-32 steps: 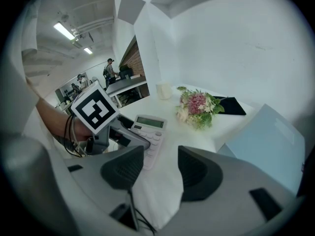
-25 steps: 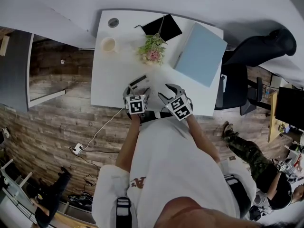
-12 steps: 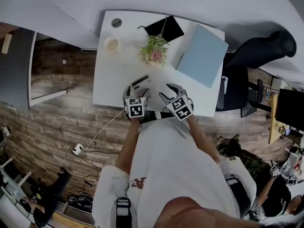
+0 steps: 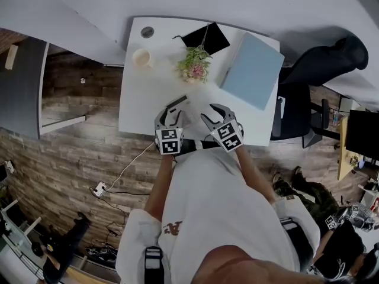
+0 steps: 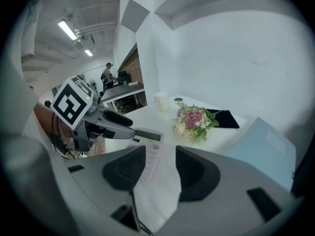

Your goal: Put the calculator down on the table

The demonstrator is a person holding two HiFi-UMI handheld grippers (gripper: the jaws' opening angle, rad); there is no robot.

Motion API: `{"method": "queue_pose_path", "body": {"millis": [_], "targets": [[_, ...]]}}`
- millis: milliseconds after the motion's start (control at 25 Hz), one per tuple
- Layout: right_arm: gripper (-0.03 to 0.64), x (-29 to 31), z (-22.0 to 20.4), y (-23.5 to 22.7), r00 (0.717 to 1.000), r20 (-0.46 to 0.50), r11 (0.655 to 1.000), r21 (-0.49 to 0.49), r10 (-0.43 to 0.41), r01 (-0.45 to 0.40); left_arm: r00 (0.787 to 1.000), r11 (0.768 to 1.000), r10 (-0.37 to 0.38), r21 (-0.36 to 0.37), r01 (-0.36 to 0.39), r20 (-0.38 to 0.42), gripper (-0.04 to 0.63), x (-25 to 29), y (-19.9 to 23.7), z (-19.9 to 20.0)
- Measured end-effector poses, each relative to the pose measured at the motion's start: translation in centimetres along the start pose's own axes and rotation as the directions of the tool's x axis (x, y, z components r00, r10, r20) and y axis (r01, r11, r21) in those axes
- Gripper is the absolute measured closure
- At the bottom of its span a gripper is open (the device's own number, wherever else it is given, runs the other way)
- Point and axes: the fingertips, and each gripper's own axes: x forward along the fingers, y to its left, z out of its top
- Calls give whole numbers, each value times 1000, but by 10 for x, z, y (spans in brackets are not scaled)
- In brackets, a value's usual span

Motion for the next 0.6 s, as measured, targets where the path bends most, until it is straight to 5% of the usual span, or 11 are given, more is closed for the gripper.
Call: {"method": "queue_pose_path", "body": {"millis": [280, 600], "targets": [[477, -17, 33, -7, 993, 103, 998, -9, -59, 60, 988, 998, -59, 37, 54, 142, 455, -22, -8, 51], [546, -50, 85, -17, 956, 257, 989, -19, -138, 148, 950, 983, -125, 165, 79, 287, 530, -55, -18, 115]]}}
